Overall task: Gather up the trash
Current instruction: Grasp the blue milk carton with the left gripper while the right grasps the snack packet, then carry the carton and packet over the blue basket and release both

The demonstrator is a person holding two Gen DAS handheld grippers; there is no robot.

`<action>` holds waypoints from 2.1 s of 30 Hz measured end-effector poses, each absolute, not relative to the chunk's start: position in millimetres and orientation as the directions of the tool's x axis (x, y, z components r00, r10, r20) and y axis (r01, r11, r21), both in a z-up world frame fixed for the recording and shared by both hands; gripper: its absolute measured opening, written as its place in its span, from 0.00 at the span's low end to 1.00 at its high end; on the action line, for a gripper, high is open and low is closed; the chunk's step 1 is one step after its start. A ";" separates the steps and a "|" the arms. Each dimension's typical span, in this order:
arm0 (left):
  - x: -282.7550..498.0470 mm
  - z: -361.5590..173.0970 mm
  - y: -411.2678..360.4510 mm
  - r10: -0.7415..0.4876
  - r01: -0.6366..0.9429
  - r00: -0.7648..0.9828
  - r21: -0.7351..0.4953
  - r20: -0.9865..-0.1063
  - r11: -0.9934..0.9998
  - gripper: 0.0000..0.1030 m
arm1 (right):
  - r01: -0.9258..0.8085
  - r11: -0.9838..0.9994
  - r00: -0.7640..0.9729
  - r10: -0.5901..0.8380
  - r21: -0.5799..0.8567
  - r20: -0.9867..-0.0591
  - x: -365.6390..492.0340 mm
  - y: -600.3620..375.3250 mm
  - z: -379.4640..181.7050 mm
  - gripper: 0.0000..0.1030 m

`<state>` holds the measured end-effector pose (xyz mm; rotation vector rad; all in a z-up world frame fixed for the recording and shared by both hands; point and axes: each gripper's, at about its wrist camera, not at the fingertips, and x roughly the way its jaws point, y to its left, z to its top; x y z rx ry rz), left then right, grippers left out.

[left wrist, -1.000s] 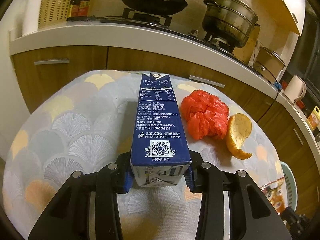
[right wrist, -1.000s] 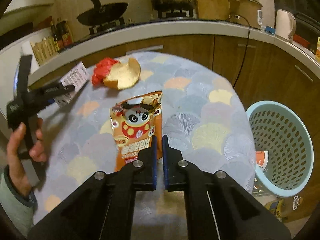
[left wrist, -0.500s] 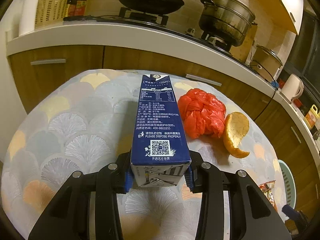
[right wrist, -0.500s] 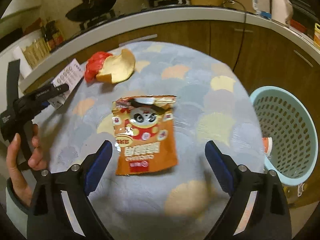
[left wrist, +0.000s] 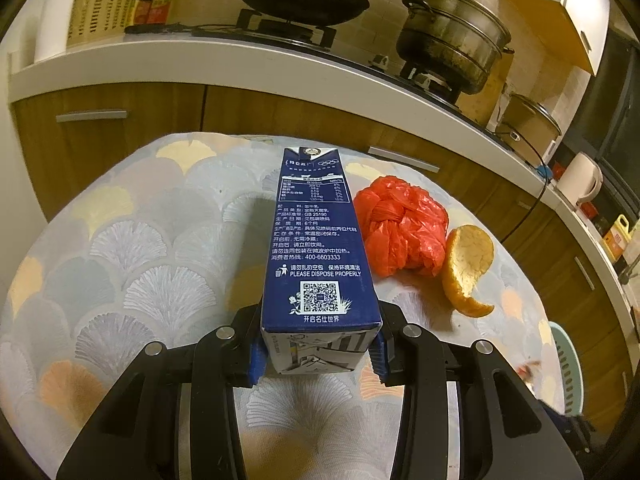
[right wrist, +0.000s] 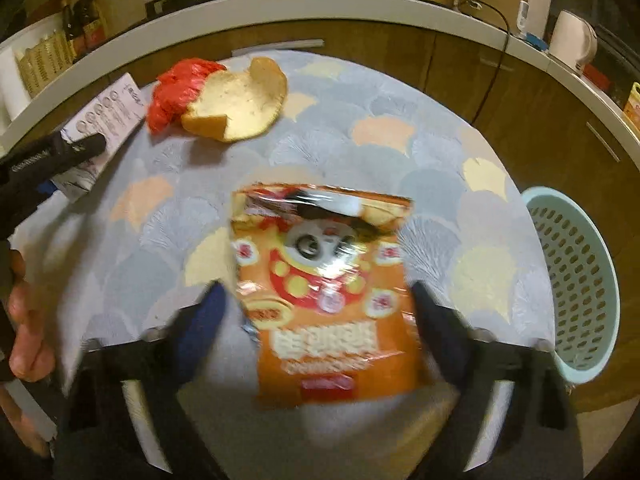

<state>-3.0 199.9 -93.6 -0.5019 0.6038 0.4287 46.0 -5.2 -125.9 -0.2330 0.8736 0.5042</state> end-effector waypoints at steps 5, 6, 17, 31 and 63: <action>-4.7 -92.1 200.3 0.226 -0.508 0.753 -0.328 -0.617 0.796 0.37 | -0.516 0.853 0.554 0.403 0.080 -0.729 44.2 -19.9 -115.9 0.30; -7.2 -90.7 200.4 0.226 -0.506 0.760 -0.338 -0.609 0.793 0.37 | -0.511 0.855 0.559 0.407 0.086 -0.722 44.6 -22.6 -114.4 0.29; -33.6 -34.8 155.4 0.192 -0.376 0.866 -0.348 -0.462 0.859 0.36 | -0.486 0.865 0.657 0.457 0.126 -0.600 34.9 -71.2 -68.9 0.28; 16.6 8.1 64.3 -0.046 -0.110 0.911 -0.351 -0.410 0.930 0.36 | -0.325 0.927 0.769 0.374 0.186 -0.519 59.4 -176.4 -41.2 0.28; 179.3 -93.1 -140.0 -0.354 0.240 0.638 -0.260 -0.684 0.935 0.57 | 0.041 0.976 0.639 0.139 0.214 -0.757 140.0 -309.1 -142.9 0.50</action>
